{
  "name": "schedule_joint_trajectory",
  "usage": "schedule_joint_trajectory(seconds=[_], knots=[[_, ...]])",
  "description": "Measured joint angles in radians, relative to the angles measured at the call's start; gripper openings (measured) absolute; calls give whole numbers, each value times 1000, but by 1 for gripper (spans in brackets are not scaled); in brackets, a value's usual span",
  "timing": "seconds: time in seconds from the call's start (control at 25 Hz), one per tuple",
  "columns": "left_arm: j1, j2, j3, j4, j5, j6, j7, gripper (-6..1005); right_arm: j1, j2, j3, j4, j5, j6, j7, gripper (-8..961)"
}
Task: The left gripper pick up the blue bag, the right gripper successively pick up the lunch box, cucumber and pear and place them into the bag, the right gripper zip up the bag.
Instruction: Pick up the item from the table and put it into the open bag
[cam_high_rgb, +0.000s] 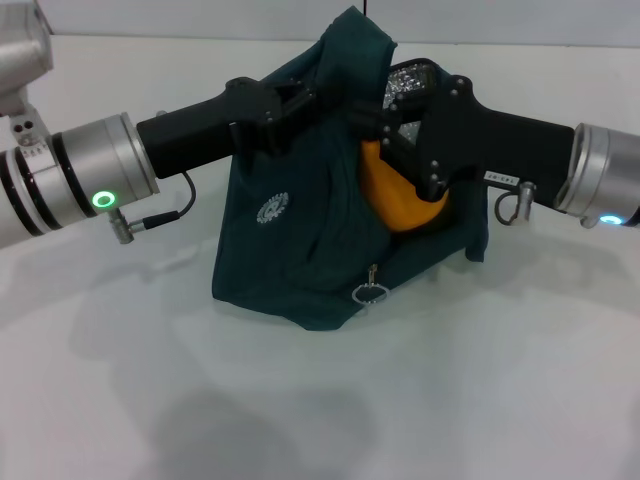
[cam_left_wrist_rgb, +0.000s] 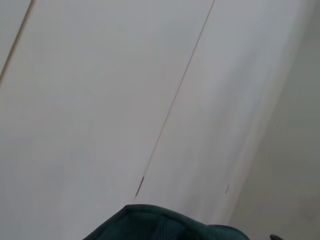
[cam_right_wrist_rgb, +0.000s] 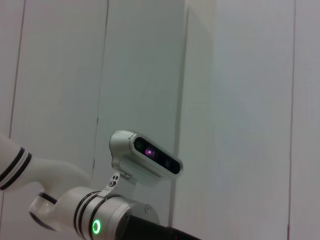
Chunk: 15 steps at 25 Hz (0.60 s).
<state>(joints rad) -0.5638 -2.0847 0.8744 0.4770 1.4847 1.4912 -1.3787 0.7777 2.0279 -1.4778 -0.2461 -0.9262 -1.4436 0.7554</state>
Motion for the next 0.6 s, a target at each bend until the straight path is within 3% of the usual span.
schedule_joint_trajectory(seconds=[0.6], knots=[[2,0,0,0,1,-1,1,45,-65,0,-56,-73,52,20,-51,102]])
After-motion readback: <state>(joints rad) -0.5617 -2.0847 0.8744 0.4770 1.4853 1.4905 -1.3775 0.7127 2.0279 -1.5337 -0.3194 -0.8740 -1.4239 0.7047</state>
